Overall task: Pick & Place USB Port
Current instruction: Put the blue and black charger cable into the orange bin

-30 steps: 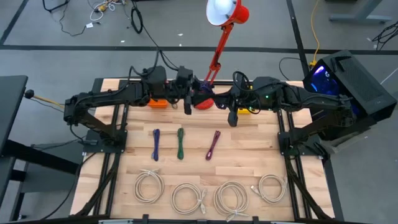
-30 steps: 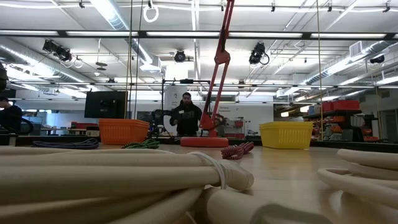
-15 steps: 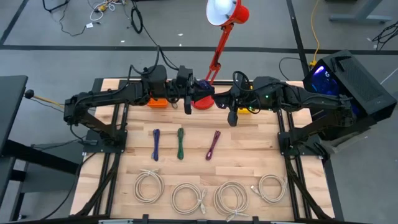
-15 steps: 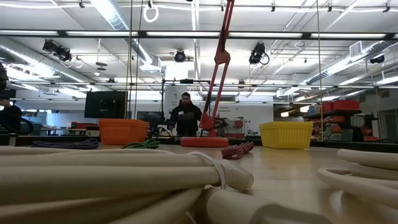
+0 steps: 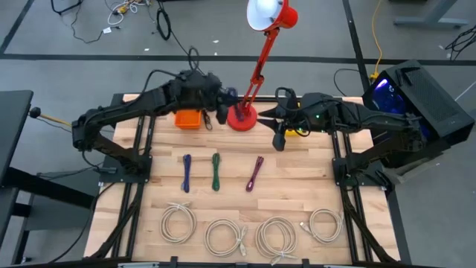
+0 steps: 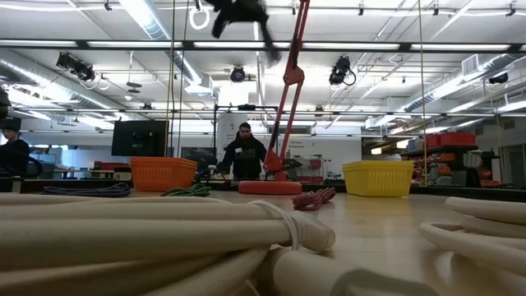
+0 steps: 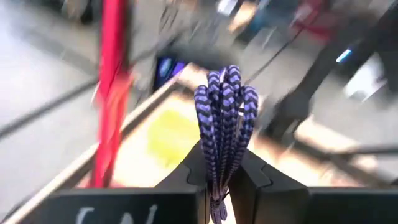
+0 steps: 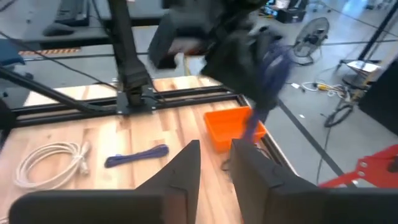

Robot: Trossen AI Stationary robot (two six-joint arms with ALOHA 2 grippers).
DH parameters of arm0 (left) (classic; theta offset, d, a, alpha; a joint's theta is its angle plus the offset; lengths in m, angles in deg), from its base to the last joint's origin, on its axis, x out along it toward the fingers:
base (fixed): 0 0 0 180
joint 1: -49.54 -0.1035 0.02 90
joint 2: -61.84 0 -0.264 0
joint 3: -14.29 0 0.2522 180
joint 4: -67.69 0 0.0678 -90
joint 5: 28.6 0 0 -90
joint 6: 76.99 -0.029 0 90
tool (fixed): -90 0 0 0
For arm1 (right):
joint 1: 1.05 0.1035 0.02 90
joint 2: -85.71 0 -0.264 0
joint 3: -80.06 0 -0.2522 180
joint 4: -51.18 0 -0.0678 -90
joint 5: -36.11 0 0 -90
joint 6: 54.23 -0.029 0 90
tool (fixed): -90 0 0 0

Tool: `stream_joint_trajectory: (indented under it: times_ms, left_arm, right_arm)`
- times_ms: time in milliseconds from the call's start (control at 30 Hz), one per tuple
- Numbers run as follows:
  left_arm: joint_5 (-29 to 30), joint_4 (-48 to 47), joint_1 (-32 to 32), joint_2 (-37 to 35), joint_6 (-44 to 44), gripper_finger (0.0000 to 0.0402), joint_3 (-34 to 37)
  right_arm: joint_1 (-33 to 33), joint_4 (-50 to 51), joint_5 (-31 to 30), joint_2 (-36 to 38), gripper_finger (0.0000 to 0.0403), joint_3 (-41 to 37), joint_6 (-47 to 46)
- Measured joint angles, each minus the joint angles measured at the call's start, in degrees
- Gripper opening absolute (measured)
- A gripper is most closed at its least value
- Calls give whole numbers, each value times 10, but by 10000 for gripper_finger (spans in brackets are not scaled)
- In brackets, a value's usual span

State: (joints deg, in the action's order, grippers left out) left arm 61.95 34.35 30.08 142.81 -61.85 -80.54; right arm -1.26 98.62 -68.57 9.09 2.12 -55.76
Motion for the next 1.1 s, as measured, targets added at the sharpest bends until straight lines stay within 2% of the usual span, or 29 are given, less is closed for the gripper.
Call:
stream_joint_trajectory:
  times_ms: [167, 300, 567, 733, 1100]
  left_arm:
    - [65, -194, -24, -6, 10, 34, 1]
    - [159, -316, -30, -7, 13, 33, 1]
    - [227, -412, -93, -7, 4, 33, 1]
    - [178, -367, -147, -15, 4, 33, 27]
    - [96, -241, -217, -19, -12, 33, 177]
  right_arm:
    - [0, 8, -24, 0, 94, 0, 0]
    - [-1, 7, -25, 0, 95, 0, 1]
    - [-1, 6, -27, 0, 96, 0, -3]
    - [-1, 10, -23, 0, 96, 0, -10]
    - [-1, 13, -23, 0, 96, 0, -12]
